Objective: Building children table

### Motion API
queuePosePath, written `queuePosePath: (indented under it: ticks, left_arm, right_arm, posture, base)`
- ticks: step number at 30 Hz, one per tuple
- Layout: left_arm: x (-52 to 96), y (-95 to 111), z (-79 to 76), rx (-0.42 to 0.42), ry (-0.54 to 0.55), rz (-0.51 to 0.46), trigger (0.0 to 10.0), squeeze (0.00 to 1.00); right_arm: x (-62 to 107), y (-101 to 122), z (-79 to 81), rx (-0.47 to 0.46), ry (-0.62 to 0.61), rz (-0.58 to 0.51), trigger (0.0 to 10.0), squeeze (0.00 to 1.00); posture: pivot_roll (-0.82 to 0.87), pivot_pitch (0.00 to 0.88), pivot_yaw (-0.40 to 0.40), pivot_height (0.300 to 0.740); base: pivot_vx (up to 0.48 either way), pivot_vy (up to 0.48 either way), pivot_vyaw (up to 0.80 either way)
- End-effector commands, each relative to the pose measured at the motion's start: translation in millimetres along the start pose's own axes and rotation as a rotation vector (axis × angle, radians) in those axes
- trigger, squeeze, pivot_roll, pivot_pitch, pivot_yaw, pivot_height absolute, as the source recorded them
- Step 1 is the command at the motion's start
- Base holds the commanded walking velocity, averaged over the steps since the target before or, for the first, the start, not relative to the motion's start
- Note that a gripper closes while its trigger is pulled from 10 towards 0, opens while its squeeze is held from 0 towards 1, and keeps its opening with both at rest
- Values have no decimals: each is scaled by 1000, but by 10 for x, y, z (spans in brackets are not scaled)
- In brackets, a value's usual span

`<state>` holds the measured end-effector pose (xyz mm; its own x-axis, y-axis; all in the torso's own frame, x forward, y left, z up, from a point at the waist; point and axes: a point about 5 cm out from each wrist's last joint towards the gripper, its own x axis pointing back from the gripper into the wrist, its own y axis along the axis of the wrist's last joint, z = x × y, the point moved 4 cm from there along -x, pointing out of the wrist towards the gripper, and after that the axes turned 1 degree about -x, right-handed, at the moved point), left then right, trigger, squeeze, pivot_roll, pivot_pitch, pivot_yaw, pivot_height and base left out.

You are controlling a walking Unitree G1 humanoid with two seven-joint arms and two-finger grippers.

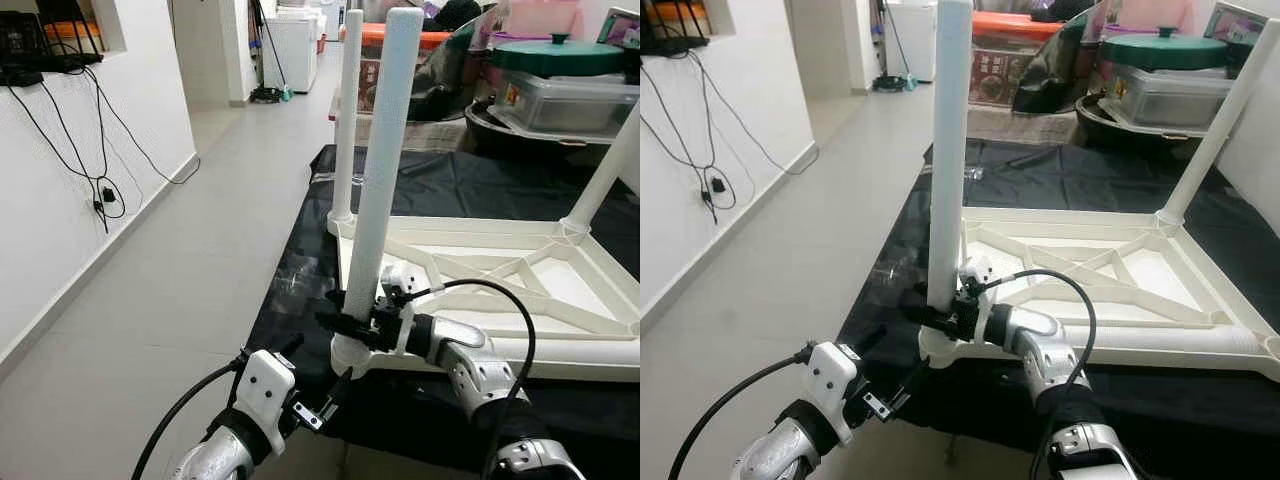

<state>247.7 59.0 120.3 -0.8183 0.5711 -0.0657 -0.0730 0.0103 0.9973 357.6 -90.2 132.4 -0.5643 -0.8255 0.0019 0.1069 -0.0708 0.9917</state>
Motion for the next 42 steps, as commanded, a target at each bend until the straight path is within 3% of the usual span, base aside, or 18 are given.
queuePosePath:
  ticks: [1,2,3,4,5,8,9,10,13,14,17,23,24,29,30,35,36,42]
  left_arm:
    - [17,-54,-4,2,2,24,10000,0]
    - [20,-58,-2,4,1,25,10000,0]
    - [20,-58,-2,4,1,25,10000,0]
    - [22,-63,0,5,-1,27,10000,0]
    - [22,-63,0,5,-1,27,10000,0]
    - [27,-76,4,2,-7,31,10000,0]
    - [27,-76,4,2,-7,31,10000,0]
    - [25,-79,5,1,-7,31,10000,0]
    - [24,-83,6,1,-7,33,10000,0]
    - [20,-86,1,-2,-9,34,10000,0]
    - [20,-87,-1,-4,-8,34,10000,0]
    - [23,-89,-9,-2,-7,34,10000,0]
    - [26,-90,-13,1,-7,34,10000,0]
    - [25,-90,-12,3,-7,34,10000,0]
    - [22,-87,-8,4,-6,34,10000,0]
    - [18,-82,1,4,-5,33,10000,0]
    - [17,-80,3,3,-4,33,10000,0]
    - [9,-73,5,1,-6,32,10000,0]
  right_arm:
    - [58,-19,-101,-40,-101,-29,0,0]
    - [72,-21,-186,-43,-213,-47,0,0]
    - [72,-21,-186,-43,-213,-47,0,0]
    - [104,-23,-316,-58,-385,-70,0,0]
    - [104,-23,-316,-58,-385,-70,0,0]
    - [470,-70,-662,-39,-1010,-75,0,0]
    - [470,-70,-662,-39,-1010,-75,0,0]
    - [605,-98,-663,-62,-1173,-89,0,0]
    - [643,-93,-629,-74,-1249,-112,0,0]
    - [712,-101,-557,-111,-1403,-145,0,0]
    - [727,-118,-512,-134,-1479,-151,0,0]
    - [600,-119,-432,-148,-1475,-145,0,0]
    - [484,-99,-404,-118,-1393,-131,10000,0]
    - [426,-76,-394,-82,-1333,-125,10000,0]
    - [413,-40,-391,-54,-1307,-142,10000,1000]
    - [389,21,-411,-49,-1259,-186,10000,1000]
    - [358,71,-428,-50,-1210,-216,10000,0]
    - [333,229,-554,-13,-989,-266,10000,0]
  posture:
    - [63,0,-37,740]
    - [49,0,-28,740]
    - [49,0,-28,740]
    - [48,0,-27,740]
    - [48,0,-27,740]
    - [46,0,-25,740]
    - [46,0,-25,740]
    - [46,0,-27,740]
    - [49,0,-27,740]
    - [55,0,-28,740]
    - [56,0,-31,740]
    - [53,0,-34,740]
    - [52,0,-35,740]
    - [50,0,-35,740]
    - [49,0,-34,740]
    - [51,0,-35,740]
    - [53,0,-35,740]
    - [69,0,-33,740]
  base:
    - [0,0,0]
    - [0,0,0]
    - [0,0,0]
    - [0,0,0]
    - [0,0,0]
    - [0,0,0]
    - [0,0,0]
    - [0,0,0]
    - [0,0,0]
    - [0,0,0]
    - [0,0,0]
    - [0,0,0]
    - [0,0,0]
    - [0,0,0]
    - [0,0,0]
    - [0,0,0]
    - [0,0,0]
    - [0,0,0]
